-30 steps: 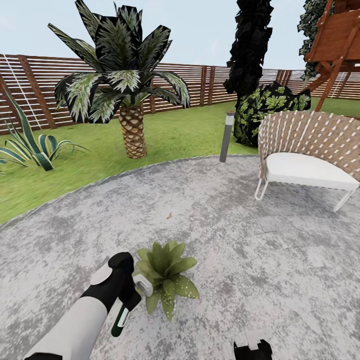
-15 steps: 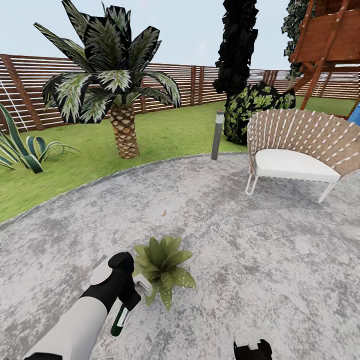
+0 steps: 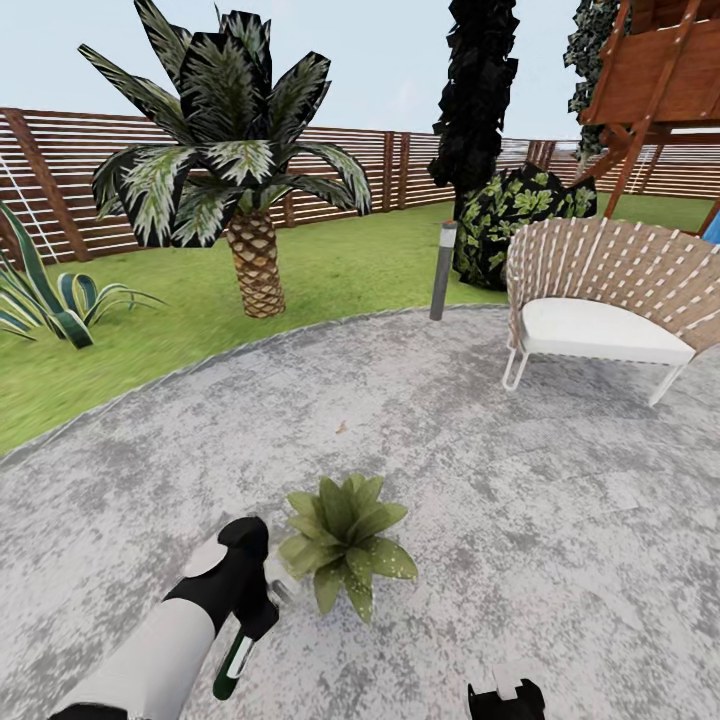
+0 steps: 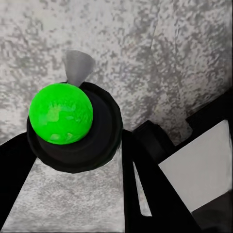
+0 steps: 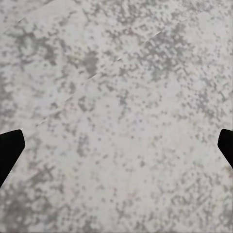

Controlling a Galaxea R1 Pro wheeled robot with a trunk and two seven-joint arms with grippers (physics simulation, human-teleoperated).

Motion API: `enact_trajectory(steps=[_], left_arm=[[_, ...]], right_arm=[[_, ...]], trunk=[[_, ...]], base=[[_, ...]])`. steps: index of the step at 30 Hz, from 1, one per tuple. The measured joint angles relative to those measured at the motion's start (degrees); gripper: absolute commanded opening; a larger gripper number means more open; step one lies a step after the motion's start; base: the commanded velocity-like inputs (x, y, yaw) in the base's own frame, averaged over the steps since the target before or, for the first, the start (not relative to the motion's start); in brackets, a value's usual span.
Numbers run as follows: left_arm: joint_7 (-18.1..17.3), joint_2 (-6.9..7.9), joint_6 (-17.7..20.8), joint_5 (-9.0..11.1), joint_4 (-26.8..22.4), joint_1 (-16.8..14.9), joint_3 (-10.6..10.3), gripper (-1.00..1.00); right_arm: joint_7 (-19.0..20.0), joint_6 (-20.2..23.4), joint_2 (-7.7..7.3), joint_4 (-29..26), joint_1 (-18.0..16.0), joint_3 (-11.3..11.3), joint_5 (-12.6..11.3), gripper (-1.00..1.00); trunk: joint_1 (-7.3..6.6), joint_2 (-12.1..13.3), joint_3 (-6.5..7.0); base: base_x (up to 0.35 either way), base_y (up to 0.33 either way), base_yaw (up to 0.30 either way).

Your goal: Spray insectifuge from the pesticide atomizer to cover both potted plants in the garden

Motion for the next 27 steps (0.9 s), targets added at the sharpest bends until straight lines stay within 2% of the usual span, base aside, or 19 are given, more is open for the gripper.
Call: enact_trajectory(steps=[2,5,13,16,18,20,23,27], left_arm=[[0.0,-0.05,-0.1,0.1,1.8,0.0,0.0,-1.00],[0.1,0.03,-0.2,0.2,1.8,0.0,0.1,-1.00],[0.3,0.65,-0.2,-0.3,-2.0,-0.3,0.1,-1.00],[0.3,1.69,-0.4,-0.4,-0.9,0.2,-0.1,-1.00],[1.1,1.69,-0.4,-0.1,0.7,0.9,-0.1,-1.00],[3.0,1.27,-0.4,0.2,1.6,1.2,0.0,-1.00],[4.0,0.69,-0.3,0.5,1.3,1.2,0.3,-1.00],[4.2,-1.57,-0.3,0.5,1.1,1.2,0.3,-1.00]], right_arm=[[0.0,0.0,0.00,0.0,0.0,0.0,0.0,1.00],[0.0,0.0,0.00,0.0,0.0,0.0,0.0,1.00],[0.0,0.1,0.02,0.0,0.0,0.0,0.0,1.00],[0.0,0.1,0.01,0.0,0.0,0.0,0.0,1.00],[0.0,0.1,0.00,0.0,0.0,0.0,0.0,1.00],[0.0,0.1,0.01,0.0,0.0,0.0,0.0,1.00],[0.0,0.0,0.04,0.0,0.0,0.0,0.0,1.00],[0.0,0.1,0.02,0.0,0.0,0.0,0.0,1.00]], trunk=[[0.00,0.0,0.00],[0.00,0.0,0.00],[0.00,0.0,0.00],[0.00,0.0,0.00],[0.00,0.0,0.00],[0.00,0.0,0.00],[0.00,0.0,0.00],[0.00,0.0,0.00]], base=[[0.001,0.002,0.000],[0.000,0.000,0.000],[0.000,0.000,0.000],[0.000,0.000,0.000],[0.000,0.000,0.000],[0.000,0.000,0.000],[0.000,0.000,0.000],[0.000,0.000,0.000]])
